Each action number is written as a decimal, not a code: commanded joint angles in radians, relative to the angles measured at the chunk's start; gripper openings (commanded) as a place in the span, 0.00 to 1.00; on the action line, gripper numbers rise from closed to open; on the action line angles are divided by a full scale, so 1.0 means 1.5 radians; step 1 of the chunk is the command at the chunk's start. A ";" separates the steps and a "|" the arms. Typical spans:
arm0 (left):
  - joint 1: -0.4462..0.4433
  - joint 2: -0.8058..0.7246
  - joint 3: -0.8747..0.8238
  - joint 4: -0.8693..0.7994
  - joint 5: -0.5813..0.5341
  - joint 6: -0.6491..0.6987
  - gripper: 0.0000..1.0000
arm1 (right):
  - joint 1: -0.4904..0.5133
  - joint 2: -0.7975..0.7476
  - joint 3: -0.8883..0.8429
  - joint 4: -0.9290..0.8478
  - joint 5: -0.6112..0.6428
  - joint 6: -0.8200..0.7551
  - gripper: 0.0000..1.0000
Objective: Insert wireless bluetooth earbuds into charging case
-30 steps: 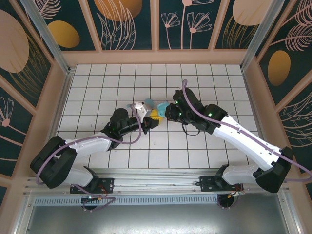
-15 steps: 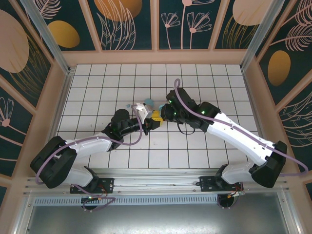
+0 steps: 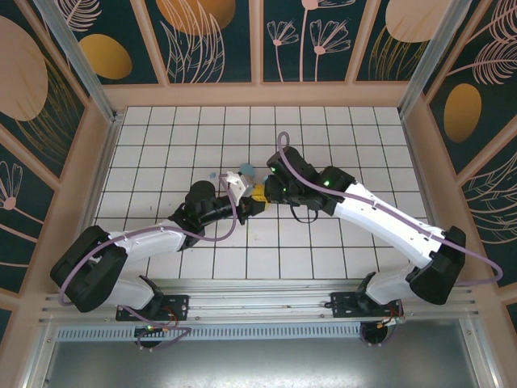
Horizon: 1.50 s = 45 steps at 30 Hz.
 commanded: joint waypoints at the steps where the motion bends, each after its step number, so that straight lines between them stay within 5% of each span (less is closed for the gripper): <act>1: -0.003 -0.007 0.024 0.015 -0.005 0.011 0.05 | 0.007 0.011 0.021 -0.028 0.009 -0.013 0.20; 45: -0.002 -0.060 -0.012 -0.030 -0.021 0.033 0.06 | 0.017 -0.035 0.079 -0.013 0.018 -0.042 0.39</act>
